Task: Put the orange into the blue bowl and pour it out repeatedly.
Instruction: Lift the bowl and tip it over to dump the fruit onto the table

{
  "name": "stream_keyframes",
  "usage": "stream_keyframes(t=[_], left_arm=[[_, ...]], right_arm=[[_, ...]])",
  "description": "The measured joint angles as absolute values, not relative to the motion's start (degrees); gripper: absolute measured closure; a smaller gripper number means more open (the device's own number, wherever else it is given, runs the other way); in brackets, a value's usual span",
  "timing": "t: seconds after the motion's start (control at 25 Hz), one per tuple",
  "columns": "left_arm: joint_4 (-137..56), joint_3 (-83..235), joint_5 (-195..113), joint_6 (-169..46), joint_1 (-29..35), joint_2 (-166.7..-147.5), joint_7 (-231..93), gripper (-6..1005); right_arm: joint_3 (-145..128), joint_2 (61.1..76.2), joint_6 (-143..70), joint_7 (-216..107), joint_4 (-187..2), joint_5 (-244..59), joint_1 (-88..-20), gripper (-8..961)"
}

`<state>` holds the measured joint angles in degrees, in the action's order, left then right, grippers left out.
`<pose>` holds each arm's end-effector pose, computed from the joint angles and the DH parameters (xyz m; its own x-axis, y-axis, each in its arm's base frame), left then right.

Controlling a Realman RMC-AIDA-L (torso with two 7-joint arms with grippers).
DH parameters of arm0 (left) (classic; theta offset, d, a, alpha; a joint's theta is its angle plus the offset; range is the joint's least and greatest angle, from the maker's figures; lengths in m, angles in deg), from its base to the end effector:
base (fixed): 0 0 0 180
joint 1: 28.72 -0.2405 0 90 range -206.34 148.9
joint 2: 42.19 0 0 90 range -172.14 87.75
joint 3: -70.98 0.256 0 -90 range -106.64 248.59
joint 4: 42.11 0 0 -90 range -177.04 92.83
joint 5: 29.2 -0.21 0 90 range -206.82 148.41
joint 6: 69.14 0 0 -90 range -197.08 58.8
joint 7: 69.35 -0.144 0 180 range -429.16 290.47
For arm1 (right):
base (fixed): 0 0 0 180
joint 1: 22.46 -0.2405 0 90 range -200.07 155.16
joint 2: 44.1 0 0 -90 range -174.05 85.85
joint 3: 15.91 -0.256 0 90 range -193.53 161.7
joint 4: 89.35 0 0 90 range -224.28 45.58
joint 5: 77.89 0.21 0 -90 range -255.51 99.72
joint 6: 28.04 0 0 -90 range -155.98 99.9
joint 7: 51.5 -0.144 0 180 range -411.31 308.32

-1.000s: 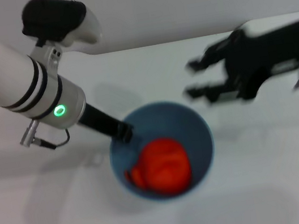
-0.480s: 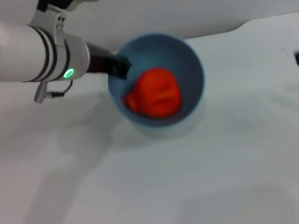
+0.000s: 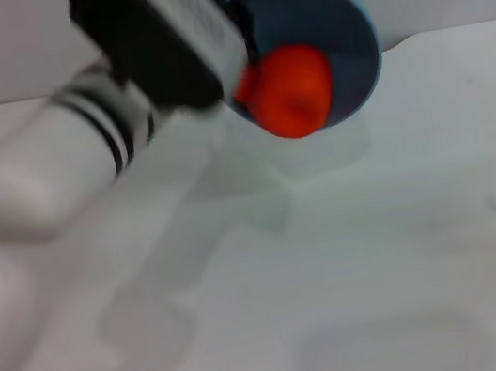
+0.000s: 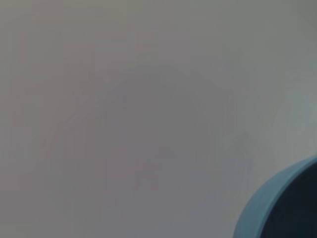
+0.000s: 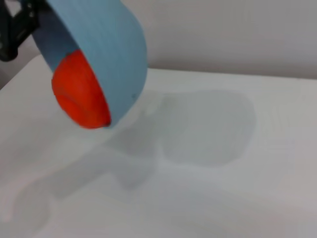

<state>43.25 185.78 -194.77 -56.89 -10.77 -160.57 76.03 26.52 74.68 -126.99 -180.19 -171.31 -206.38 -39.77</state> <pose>-0.0976 0.3595 -0.0429 0.9710 -0.2317 0.0583 -0.0753 -0.5283 -0.8457 0.2746 0.2942 0.1087 0.5861 -0.7383 -0.3339 -0.8088 -0.5085 -0.2955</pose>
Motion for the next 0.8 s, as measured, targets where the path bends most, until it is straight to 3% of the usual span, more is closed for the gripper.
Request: stream_keyframes(t=[0.28,0.48,0.8], left_arm=[[30.6,197.1,-192.8,-90.8,-16.3,-161.21,43.2,1001],[21.7,205.6,-179.2,-103.1,-12.8,-161.26,23.8,1001],[18.1,208.8,-171.4,-111.8,-10.4,-161.29,22.1,1000]], right_arm=[[26.1,74.66,-129.0,-180.4,-171.3,-206.7,-39.7,503],[26.2,74.77,-129.5,-180.6,-170.8,-206.7,-39.7,503],[26.5,74.77,-129.6,-180.6,-169.8,-206.5,-40.3,502]])
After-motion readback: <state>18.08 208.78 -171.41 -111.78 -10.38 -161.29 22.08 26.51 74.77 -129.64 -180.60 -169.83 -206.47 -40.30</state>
